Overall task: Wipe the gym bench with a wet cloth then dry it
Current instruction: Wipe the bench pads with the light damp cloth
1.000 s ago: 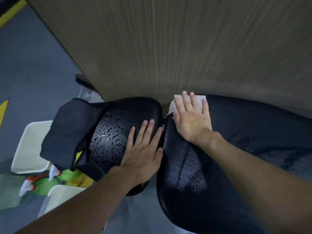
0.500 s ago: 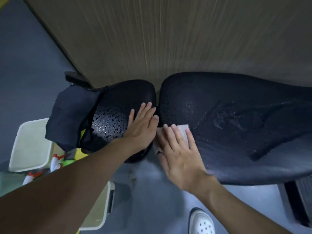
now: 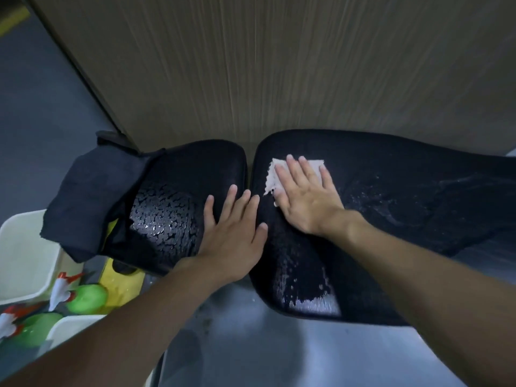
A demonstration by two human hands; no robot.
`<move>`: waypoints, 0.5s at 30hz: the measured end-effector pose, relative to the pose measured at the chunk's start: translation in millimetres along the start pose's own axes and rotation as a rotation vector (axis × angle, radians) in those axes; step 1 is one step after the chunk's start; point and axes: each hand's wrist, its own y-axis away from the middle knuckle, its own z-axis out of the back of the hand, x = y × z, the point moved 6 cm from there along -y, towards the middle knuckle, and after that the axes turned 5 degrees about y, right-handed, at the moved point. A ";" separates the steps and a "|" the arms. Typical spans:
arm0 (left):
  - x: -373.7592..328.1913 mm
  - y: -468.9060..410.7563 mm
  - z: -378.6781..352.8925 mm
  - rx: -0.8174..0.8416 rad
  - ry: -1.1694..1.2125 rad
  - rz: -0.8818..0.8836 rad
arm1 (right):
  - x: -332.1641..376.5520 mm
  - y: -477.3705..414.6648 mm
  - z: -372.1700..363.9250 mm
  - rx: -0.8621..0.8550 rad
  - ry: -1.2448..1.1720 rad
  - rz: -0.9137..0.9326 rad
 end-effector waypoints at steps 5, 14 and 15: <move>-18.0 -15.1 -13.5 -0.077 -0.195 -0.003 | -38.0 -78.7 16.8 -0.028 -0.019 -0.071; -17.9 -17.3 -12.7 -0.157 -0.102 0.016 | -35.7 -76.4 8.9 -0.078 -0.007 -0.035; -18.9 -14.4 -10.9 -0.181 -0.065 0.012 | -29.5 -61.7 4.7 -0.083 0.016 0.002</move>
